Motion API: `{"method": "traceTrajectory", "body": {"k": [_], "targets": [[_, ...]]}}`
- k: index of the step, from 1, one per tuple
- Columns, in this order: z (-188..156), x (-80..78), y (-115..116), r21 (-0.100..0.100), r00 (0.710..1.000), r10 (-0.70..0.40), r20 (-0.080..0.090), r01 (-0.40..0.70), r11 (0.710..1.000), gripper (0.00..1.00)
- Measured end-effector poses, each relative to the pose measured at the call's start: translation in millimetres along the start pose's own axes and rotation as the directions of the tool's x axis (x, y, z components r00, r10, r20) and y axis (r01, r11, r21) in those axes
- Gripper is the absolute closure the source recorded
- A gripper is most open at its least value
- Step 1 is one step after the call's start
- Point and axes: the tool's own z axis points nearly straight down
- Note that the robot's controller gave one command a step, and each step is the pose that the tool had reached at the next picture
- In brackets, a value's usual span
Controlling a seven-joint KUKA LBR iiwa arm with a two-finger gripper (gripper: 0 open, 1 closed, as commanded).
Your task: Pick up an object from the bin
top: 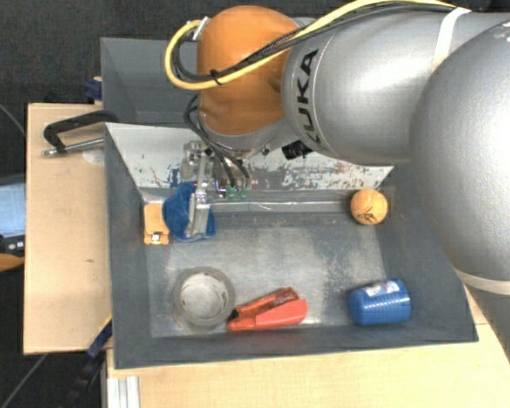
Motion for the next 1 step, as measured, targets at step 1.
{"method": "traceTrajectory", "body": {"k": [1], "targets": [[-5.5,-1.7,-0.9,-0.002,1.000,0.002,0.008,-0.002,1.000,0.00]]}}
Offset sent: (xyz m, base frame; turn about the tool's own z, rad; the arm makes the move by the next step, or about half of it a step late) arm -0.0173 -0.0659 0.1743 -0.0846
